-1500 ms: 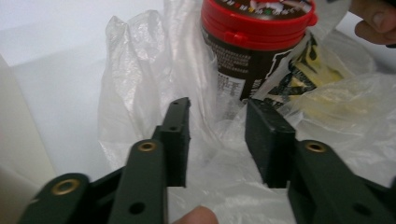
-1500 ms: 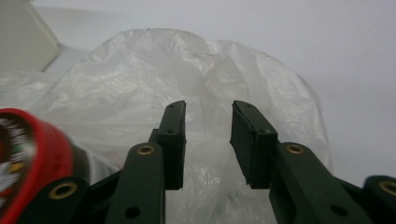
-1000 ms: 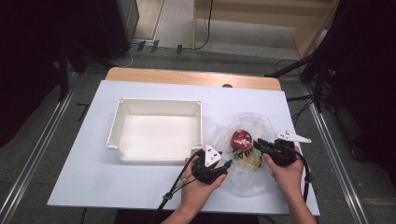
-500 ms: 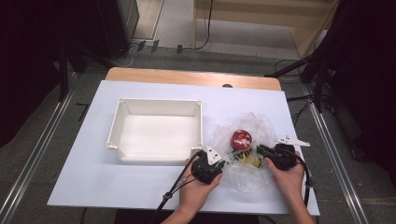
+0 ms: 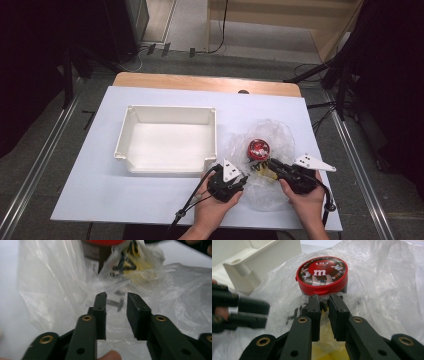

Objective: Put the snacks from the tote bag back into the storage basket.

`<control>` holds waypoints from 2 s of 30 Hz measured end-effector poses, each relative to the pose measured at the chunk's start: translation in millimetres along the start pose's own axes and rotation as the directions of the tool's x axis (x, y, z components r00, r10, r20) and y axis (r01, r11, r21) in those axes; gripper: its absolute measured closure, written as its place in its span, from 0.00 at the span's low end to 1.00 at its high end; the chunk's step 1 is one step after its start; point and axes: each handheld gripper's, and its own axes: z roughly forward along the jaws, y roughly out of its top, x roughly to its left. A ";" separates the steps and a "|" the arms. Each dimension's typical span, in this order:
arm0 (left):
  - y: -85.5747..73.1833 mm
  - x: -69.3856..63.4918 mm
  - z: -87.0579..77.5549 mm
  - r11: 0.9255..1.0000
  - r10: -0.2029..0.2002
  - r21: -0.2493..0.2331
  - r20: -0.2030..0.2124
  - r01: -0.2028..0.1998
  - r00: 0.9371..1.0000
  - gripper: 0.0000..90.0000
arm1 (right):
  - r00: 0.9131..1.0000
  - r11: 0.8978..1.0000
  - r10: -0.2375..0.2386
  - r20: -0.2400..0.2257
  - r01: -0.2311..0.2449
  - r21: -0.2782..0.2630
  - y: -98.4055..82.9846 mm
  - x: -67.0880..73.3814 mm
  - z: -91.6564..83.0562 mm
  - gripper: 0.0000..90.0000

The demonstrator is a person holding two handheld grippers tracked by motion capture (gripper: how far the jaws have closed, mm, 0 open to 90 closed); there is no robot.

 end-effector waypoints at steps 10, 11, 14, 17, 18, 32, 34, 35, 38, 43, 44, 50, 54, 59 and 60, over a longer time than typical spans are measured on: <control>0.2 5.3 5.4 0.999 -0.018 0.036 -0.008 0.018 1.000 0.85 | 0.999 0.993 -0.046 0.028 0.043 0.114 -11.5 -8.4 30.0 0.79; 0.4 5.3 5.6 0.999 -0.015 0.037 -0.009 0.015 1.000 0.86 | 0.999 0.989 -0.047 0.021 0.043 0.139 -12.4 -8.7 32.1 0.88; 0.8 6.0 6.2 0.999 -0.018 0.037 -0.012 0.018 1.000 0.86 | 0.999 0.979 -0.043 0.026 0.037 0.199 -14.4 -9.5 35.6 1.00; 0.7 10.0 4.5 0.999 -0.007 0.043 -0.039 0.009 0.999 0.85 | 0.999 0.972 -0.036 0.033 0.028 0.234 -15.0 -12.2 32.3 1.00; 0.5 12.7 4.0 0.999 -0.012 0.041 -0.041 0.014 0.999 0.85 | 0.998 0.970 -0.037 0.042 0.026 0.241 -15.4 -13.6 29.6 1.00; -1.8 18.6 2.8 0.998 -0.056 0.004 -0.015 0.056 0.998 0.86 | 0.998 0.999 -0.042 -0.055 0.042 0.001 19.6 2.6 -8.4 0.66; -1.9 19.0 2.8 0.998 -0.061 0.004 -0.012 0.061 0.998 0.86 | 0.997 0.998 -0.058 -0.043 0.058 0.014 23.5 6.2 -3.2 0.60; -2.0 19.1 2.8 0.998 -0.061 0.004 -0.012 0.061 0.998 0.86 | 0.998 0.998 -0.060 -0.033 0.061 0.021 24.6 7.6 1.3 0.55; -2.0 18.8 2.9 0.998 -0.059 0.004 -0.013 0.059 0.998 0.86 | 0.998 0.996 -0.060 -0.003 0.060 0.067 24.1 9.2 14.3 0.40; -2.0 17.3 2.9 0.999 -0.046 0.004 -0.022 0.046 0.999 0.88 | 0.998 0.993 -0.048 0.027 0.045 0.111 22.6 7.6 26.9 0.31; -2.0 16.8 2.9 0.999 -0.042 0.005 -0.026 0.042 0.999 0.88 | 0.999 0.993 -0.043 0.026 0.040 0.114 23.2 7.1 28.4 0.31; -1.8 16.8 3.4 0.999 -0.036 0.010 -0.023 0.037 0.999 0.88 | 0.998 0.988 -0.045 0.037 0.039 0.146 27.4 9.5 46.8 0.26; -1.8 16.4 3.5 0.999 -0.032 0.013 -0.023 0.032 0.999 0.88 | 0.997 0.986 -0.054 0.060 0.043 0.158 28.4 10.8 55.4 0.26; -1.9 15.6 3.6 1.000 -0.028 0.012 -0.025 0.029 0.999 0.88 | 0.996 0.984 -0.050 0.070 0.037 0.176 27.6 9.7 63.6 0.23; -1.8 15.6 3.7 0.999 -0.029 0.013 -0.026 0.029 0.999 0.88 | 0.996 0.982 -0.053 0.071 0.039 0.187 27.1 9.4 65.9 0.23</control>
